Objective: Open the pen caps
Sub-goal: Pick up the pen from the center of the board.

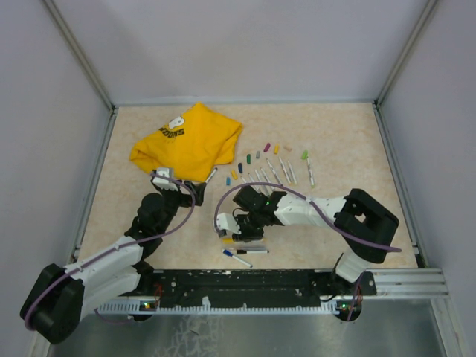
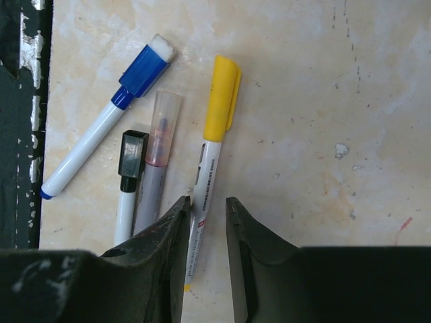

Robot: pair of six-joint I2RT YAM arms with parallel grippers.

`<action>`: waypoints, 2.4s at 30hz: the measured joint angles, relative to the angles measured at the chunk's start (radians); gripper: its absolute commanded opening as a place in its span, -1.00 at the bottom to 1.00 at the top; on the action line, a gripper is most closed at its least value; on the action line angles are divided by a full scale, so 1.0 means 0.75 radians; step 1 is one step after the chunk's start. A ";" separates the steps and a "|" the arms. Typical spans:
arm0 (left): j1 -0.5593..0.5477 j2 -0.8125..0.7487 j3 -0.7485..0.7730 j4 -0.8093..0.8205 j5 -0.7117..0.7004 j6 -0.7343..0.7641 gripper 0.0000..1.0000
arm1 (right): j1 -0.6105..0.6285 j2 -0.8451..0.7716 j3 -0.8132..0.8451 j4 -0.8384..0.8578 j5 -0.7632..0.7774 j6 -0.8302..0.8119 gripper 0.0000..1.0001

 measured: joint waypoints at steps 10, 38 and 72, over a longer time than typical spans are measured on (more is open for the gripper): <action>0.000 -0.004 -0.005 0.001 0.000 -0.001 1.00 | 0.000 0.017 0.024 0.037 0.108 0.044 -0.57; 0.000 -0.007 -0.007 0.008 0.000 -0.003 1.00 | -0.047 0.085 0.076 0.058 0.269 0.140 -0.59; 0.000 -0.016 -0.007 0.009 -0.001 -0.003 1.00 | -0.073 0.133 0.131 0.066 0.293 0.220 -1.00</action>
